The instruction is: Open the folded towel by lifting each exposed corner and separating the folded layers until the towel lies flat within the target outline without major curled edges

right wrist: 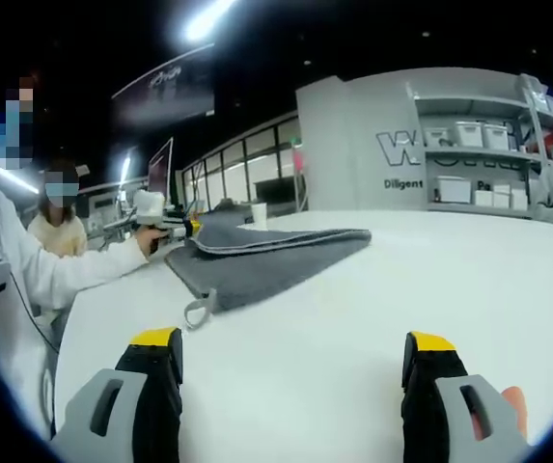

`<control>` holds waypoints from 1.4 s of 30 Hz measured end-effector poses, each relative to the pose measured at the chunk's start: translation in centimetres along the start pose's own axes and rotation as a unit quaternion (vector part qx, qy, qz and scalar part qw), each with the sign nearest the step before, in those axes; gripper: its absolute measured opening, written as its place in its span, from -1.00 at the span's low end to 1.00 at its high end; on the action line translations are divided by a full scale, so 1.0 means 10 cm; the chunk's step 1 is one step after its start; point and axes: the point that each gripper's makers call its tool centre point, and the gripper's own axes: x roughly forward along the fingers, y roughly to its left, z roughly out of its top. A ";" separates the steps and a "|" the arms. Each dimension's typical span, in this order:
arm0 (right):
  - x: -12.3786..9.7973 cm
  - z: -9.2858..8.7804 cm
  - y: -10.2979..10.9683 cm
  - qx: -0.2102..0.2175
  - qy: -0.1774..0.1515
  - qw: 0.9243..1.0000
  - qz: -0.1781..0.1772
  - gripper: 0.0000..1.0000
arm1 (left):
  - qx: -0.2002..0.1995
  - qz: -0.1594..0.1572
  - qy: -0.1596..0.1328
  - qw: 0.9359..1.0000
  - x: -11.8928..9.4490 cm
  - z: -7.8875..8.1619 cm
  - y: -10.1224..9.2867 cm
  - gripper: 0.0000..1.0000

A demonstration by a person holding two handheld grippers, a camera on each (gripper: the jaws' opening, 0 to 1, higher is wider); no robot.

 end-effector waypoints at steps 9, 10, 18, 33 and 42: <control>0.00 0.00 -0.03 0.000 0.000 1.000 -0.001 0.89 | -0.020 0.003 0.020 1.000 0.06 -0.13 0.15 -0.93; 0.00 0.00 -0.02 0.000 0.000 1.000 -0.001 0.89 | -0.022 0.000 0.020 1.000 0.07 -0.14 0.16 -0.93; 0.00 -0.01 -0.01 0.000 0.002 1.000 0.000 0.88 | -0.040 -0.012 0.025 0.999 0.08 -0.22 0.16 -0.92; 0.00 -0.01 -0.03 0.001 0.002 1.000 0.001 0.89 | -0.081 -0.035 0.035 0.996 0.02 -0.23 0.17 -0.85; 0.00 -0.03 -0.02 0.009 0.003 1.000 -0.002 0.89 | -0.068 -0.047 0.067 0.994 -0.21 -0.21 0.23 -0.48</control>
